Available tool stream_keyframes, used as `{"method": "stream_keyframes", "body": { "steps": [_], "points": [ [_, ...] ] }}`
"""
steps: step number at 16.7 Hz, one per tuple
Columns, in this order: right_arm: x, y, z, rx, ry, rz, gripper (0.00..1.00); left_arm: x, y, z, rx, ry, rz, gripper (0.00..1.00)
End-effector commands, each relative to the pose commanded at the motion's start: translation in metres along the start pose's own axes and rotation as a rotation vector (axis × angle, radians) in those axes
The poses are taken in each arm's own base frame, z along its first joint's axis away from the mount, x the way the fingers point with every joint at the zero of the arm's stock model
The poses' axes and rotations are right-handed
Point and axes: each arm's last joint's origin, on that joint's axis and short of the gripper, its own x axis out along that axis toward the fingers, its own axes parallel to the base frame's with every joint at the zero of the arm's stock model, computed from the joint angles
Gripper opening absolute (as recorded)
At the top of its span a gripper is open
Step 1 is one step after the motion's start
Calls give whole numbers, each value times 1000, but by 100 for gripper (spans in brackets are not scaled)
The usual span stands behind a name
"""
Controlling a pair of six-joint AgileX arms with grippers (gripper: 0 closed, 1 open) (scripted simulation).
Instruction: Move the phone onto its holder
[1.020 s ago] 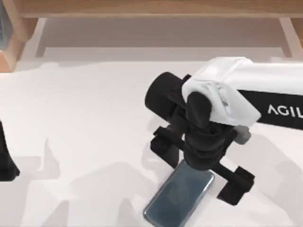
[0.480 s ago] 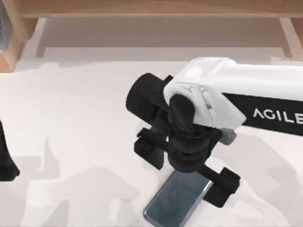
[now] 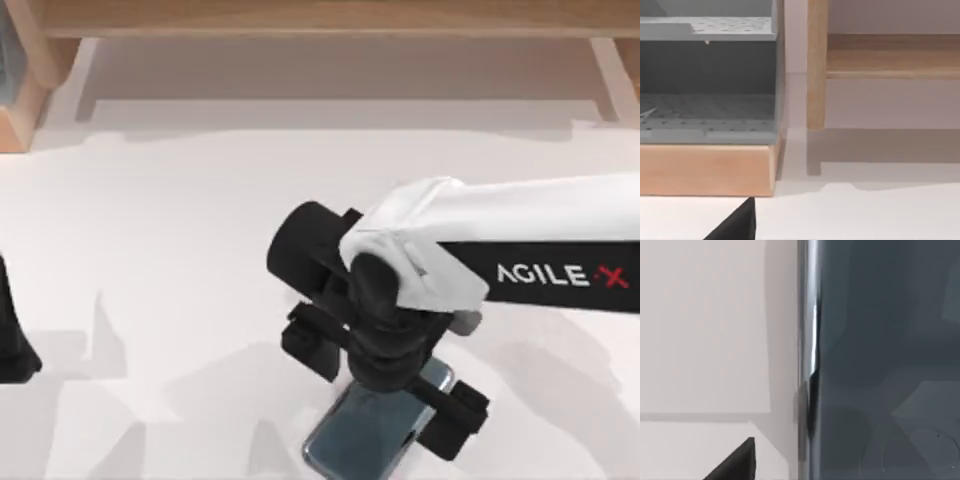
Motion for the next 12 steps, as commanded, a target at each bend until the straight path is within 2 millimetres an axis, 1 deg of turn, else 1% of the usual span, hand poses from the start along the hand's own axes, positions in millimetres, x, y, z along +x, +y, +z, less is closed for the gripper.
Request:
{"method": "stream_keyframes", "body": {
  "steps": [2, 3, 4, 7, 12],
  "points": [
    [19, -1, 0, 0, 0, 0, 100, 0, 0, 0, 0, 0, 0, 100],
    [25, -2, 0, 0, 0, -4, 100, 0, 0, 0, 0, 0, 0, 100],
    [28, -3, -1, 0, 0, -6, 100, 0, 0, 0, 0, 0, 0, 100],
    [28, -3, -1, 0, 0, -6, 100, 0, 0, 0, 0, 0, 0, 100],
    [28, -3, -1, 0, 0, -6, 62, 0, 0, 0, 0, 0, 0, 100]
  ]
}}
